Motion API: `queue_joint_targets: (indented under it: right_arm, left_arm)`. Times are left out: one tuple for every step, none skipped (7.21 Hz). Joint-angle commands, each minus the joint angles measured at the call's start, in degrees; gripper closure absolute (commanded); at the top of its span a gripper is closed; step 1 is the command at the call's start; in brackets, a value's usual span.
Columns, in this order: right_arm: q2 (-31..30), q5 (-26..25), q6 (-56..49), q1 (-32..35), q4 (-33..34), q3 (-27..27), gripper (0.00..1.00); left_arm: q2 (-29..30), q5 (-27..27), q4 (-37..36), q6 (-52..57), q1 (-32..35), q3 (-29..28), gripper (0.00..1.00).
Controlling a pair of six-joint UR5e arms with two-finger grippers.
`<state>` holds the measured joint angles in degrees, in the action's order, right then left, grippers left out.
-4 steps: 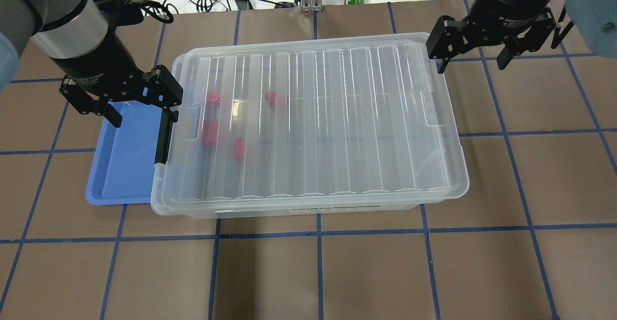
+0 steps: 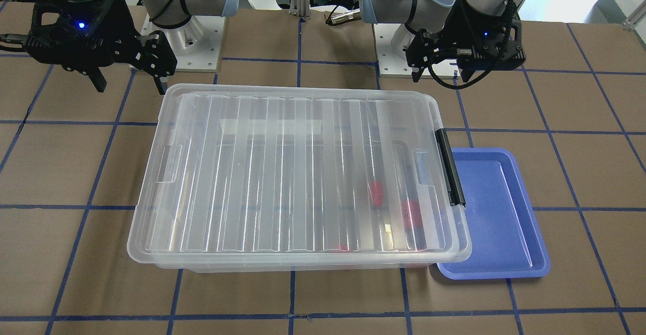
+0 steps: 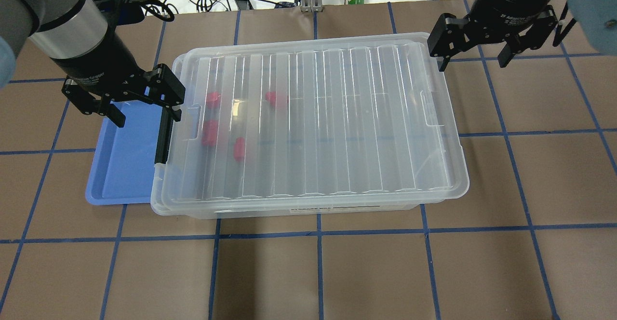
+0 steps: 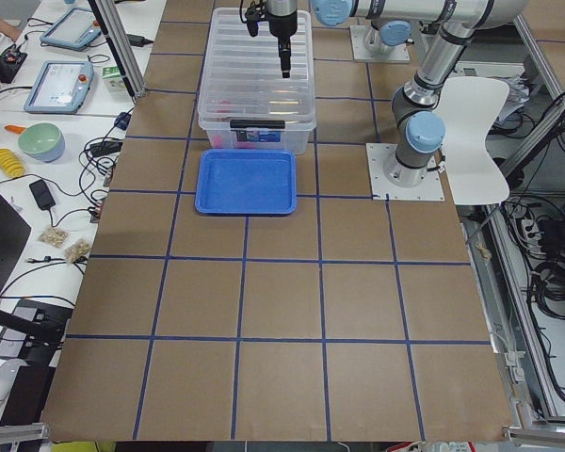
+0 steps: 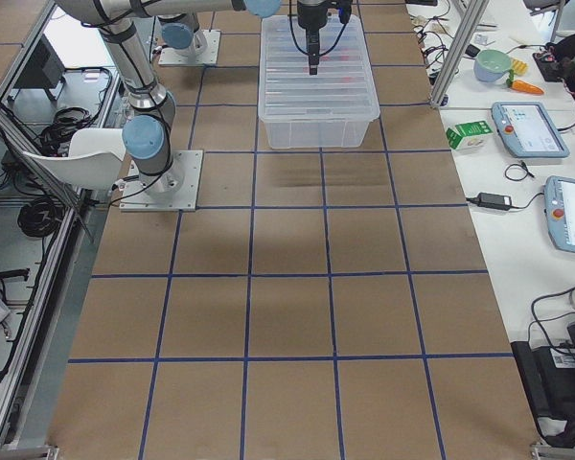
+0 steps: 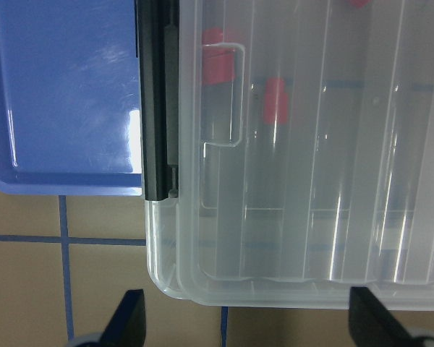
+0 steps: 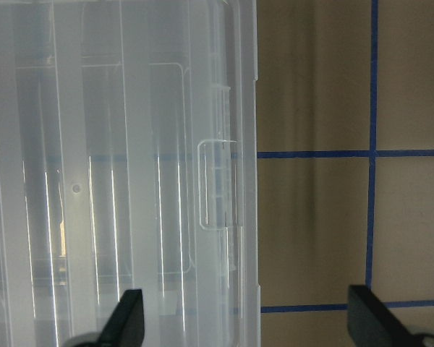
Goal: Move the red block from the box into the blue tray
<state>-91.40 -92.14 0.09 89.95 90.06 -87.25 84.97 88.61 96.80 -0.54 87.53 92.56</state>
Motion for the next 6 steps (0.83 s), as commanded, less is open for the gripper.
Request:
queue_joint_targets:
  right_arm:
    - [1.39,-0.05,-1.57,-1.60,-0.41,1.02,0.00]
    - [1.57,-0.06,-2.63,-2.92,-0.07,0.59,0.00]
    - [4.36,-0.06,-4.29,-3.54,0.46,-0.02,0.00]
    - [7.00,-0.14,-5.09,-3.46,2.46,-0.63,0.00]
    - [8.76,-0.06,-5.28,-3.46,4.40,-2.73,0.00]
    - [9.65,-0.06,-5.19,-3.46,9.90,-6.32,0.00]
  left_arm:
    - [0.02,-0.02,-0.03,0.10,0.01,0.07,0.00]
    - [0.02,-0.02,0.05,0.10,0.01,0.07,0.00]
    - [0.02,-0.02,0.05,0.36,-0.07,0.07,0.00]
    - [0.02,-0.02,-0.12,0.36,-0.07,0.07,0.00]
    - [0.02,0.16,-0.56,0.45,-0.16,0.07,0.00]
    - [0.10,0.25,-0.56,0.62,-0.34,0.07,0.00]
